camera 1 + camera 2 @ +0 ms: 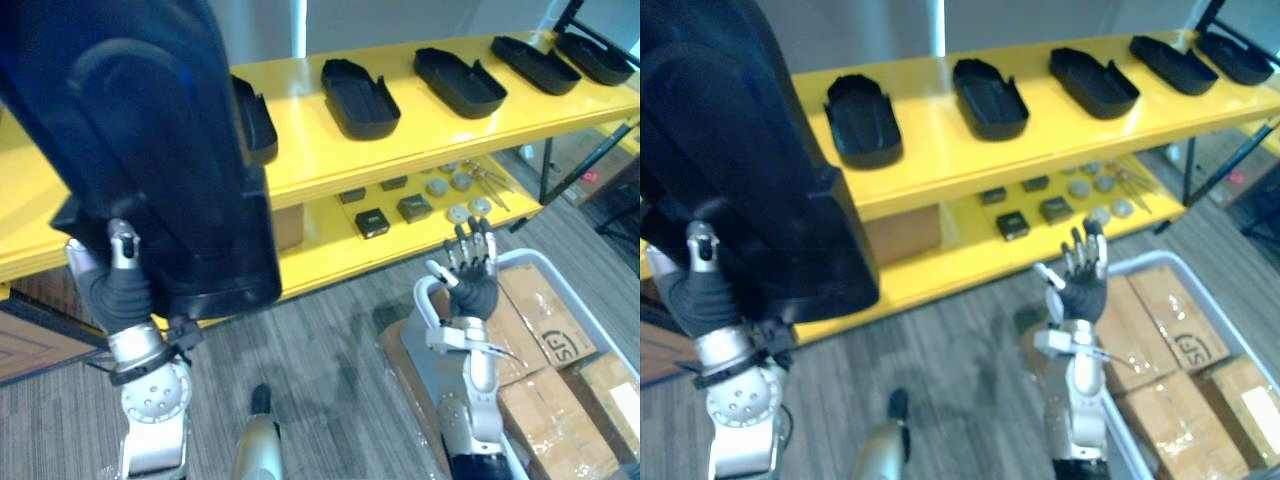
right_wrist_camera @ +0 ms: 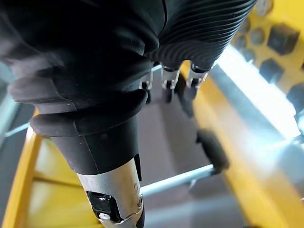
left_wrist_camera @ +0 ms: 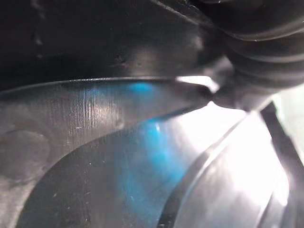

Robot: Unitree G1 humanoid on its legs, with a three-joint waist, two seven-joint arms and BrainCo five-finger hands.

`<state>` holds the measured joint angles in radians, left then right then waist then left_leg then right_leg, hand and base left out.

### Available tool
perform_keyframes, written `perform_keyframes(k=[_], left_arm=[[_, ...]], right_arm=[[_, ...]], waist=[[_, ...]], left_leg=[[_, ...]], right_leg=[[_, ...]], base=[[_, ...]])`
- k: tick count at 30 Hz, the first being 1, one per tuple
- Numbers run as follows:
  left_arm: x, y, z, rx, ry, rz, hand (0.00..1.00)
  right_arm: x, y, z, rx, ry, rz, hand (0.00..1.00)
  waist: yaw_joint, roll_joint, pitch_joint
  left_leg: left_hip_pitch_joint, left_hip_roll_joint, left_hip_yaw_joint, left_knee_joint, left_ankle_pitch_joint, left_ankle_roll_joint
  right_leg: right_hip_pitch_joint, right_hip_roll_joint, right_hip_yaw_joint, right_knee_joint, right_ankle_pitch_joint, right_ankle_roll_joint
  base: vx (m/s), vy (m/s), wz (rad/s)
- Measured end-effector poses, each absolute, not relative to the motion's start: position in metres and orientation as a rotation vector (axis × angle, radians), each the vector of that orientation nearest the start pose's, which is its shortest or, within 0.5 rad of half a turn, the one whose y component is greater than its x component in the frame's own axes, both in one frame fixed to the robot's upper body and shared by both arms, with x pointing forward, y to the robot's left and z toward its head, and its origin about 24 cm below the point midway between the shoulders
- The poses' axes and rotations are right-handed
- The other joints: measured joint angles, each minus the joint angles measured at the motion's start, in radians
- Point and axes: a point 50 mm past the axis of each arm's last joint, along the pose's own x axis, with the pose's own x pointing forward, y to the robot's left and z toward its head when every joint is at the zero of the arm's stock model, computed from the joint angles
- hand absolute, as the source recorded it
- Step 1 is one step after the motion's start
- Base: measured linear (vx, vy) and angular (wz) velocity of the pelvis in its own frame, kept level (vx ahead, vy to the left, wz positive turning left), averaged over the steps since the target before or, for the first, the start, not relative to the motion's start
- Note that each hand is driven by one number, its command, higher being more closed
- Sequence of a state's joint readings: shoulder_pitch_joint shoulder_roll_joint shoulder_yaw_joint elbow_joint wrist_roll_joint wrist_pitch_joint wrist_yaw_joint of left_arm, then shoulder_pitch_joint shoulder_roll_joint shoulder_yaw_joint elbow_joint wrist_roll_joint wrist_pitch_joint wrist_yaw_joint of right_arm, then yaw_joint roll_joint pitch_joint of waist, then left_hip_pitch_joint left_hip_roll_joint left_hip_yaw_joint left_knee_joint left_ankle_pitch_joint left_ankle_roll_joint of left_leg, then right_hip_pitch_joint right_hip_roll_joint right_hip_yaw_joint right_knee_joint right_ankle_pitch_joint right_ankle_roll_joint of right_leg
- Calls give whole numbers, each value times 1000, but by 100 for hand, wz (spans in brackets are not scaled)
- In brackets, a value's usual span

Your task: Walk over and take plastic housings, then place them on the shelf

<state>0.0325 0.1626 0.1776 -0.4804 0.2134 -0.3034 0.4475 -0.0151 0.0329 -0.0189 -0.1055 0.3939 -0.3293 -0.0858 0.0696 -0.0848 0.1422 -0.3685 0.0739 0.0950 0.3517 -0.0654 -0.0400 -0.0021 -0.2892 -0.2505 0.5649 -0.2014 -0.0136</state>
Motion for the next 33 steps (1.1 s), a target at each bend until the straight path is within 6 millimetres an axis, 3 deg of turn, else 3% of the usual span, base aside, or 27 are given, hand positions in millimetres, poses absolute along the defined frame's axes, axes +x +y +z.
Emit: perform_keyframes(k=[1, 2, 3, 4, 7, 8, 9, 10, 11, 12, 13, 15, 18, 19, 21, 22, 23, 24, 26, 28, 30, 32, 33], left_arm=[[201, 211, 179, 278, -838, 543, 100], [203, 212, 180, 290, -839, 535, 100], [204, 212, 180, 294, -839, 532, 100], [204, 212, 180, 294, -838, 534, 100], [208, 212, 181, 286, -845, 534, 100], [211, 211, 182, 279, -847, 531, 100], [212, 211, 181, 279, -842, 531, 100], [215, 211, 177, 280, -821, 527, 100], [216, 211, 176, 280, -817, 524, 100], [219, 209, 171, 276, -789, 512, 100], [217, 205, 162, 265, -746, 493, 100], [215, 203, 157, 259, -722, 488, 100], [211, 201, 159, 240, -734, 491, 100], [213, 191, 160, 209, -742, 457, 100], [216, 175, 161, 181, -750, 390, 100], [218, 167, 162, 162, -757, 353, 100], [218, 164, 163, 156, -760, 340, 100], [219, 162, 164, 151, -769, 327, 100], [219, 160, 163, 146, -763, 312, 100], [218, 159, 162, 145, -760, 287, 100], [218, 160, 162, 151, -762, 287, 100], [219, 163, 161, 166, -754, 277, 100], [221, 166, 158, 178, -737, 270, 100]], right_arm=[[248, -163, 96, 443, -430, -145, 0], [248, -161, 96, 444, -431, -144, 0], [249, -159, 97, 439, -436, -138, 0], [250, -159, 99, 430, -441, -137, 0], [250, -159, 101, 402, -453, -136, 0], [251, -159, 102, 400, -460, -135, 0], [251, -159, 102, 400, -460, -135, 0], [251, -161, 103, 388, -463, -142, 0], [250, -162, 103, 384, -465, -146, 0], [250, -169, 104, 359, -472, -165, 0], [248, -175, 103, 316, -467, -174, 0], [248, -177, 106, 293, -477, -167, 0], [245, -173, 124, 265, -557, -145, 0], [244, -172, 137, 274, -624, -147, 0], [247, -172, 150, 264, -679, -147, 0], [249, -172, 155, 251, -702, -151, 0], [250, -172, 158, 244, -711, -156, 0], [251, -171, 161, 232, -724, -152, 0], [251, -166, 162, 210, -728, -140, 0], [252, -160, 163, 207, -726, -117, 0], [252, -156, 162, 221, -723, -105, 0], [252, -153, 161, 239, -718, -107, 0], [252, -153, 161, 246, -717, -109, 0]], waist=[[-4, 0, 0], [-13, 4, 4], [-23, 5, 4], [-33, 7, 4], [-36, 6, 2], [-51, 9, 2], [-54, 3, -3], [-61, -4, -8], [-63, -7, -10], [-69, 1, -13], [-59, 44, -35], [-45, 79, -60], [-43, 99, -81], [-45, 102, -83], [-65, 101, -83], [-62, 100, -84], [-58, 102, -84], [-48, 103, -86], [-43, 103, -85], [-33, 104, -85], [-29, 102, -83], [-39, 75, -69], [-40, 62, -60]], left_leg=[[25, -6, -2, -22, -1, 2], [85, -11, -12, -79, 5, 12], [126, -20, -27, -120, 15, 29], [180, -22, -42, -168, 25, 42], [233, -28, -76, -219, 38, 35], [228, -36, -110, -228, 38, 34], [230, -38, -117, -234, 39, 32], [233, -59, -137, -238, 36, 27], [233, -65, -142, -238, 34, 24], [244, -83, -169, -238, 21, 5], [254, -62, -166, -240, 8, -7], [269, -38, -164, -241, -5, -23], [262, -20, -172, -237, -16, -38], [239, -18, -217, -231, -14, -42], [192, -26, -232, -221, 17, -59], [174, -25, -182, -243, 53, -37], [169, -21, -150, -259, 64, -28], [152, 0, -67, -266, 54, 6], [118, 52, 17, -202, 48, 13], [122, 125, -3, -166, 62, -13], [117, 110, -36, -146, 30, -68], [93, 81, -53, -89, 18, -60], [77, 61, -94, -27, -17, -64]], right_leg=[[-35, -12, 16, 69, 65, 0], [-83, -22, 59, 184, 175, 21], [-114, -15, 82, 264, 133, 39], [-142, 13, 88, 299, 53, 53], [-178, 103, 85, 112, -39, 55], [-194, 146, 102, -63, -39, 53], [-195, 164, 120, -133, -34, 60], [-186, 182, 168, -276, 17, 79], [-183, 183, 177, -295, 38, 77], [-165, 179, 189, -323, 108, 94], [-118, 199, 168, -376, 120, 84], [-78, 224, 167, -425, 137, 75], [-63, 249, 158, -446, 140, 73], [-58, 255, 113, -445, 138, 68], [-48, 247, 19, -437, 123, 46], [-45, 235, -41, -422, 111, 29], [-45, 232, -63, -416, 108, 24], [-39, 226, -95, -415, 104, 18], [-30, 216, -132, -404, 98, 7], [-36, 196, -130, -357, 79, 14], [-55, 178, -97, -330, 74, 22], [-71, 150, -67, -312, 72, 30], [-81, 133, -41, -303, 75, 53]], base=[[211, 225, 18], [236, 185, 22], [322, 178, 40], [334, 119, 45], [328, 64, 57], [230, -45, 64], [260, -81, 87], [168, -83, 56], [213, -138, 77], [289, -166, 55], [246, -137, 40], [217, -108, -1], [148, -107, 17], [72, -73, 68], [28, -47, 157], [-14, -17, 180], [-56, 21, 163], [-35, 26, 115], [7, 56, 117], [46, 170, 61], [10, 254, -4], [-35, 243, -17], [-92, 241, -41]])
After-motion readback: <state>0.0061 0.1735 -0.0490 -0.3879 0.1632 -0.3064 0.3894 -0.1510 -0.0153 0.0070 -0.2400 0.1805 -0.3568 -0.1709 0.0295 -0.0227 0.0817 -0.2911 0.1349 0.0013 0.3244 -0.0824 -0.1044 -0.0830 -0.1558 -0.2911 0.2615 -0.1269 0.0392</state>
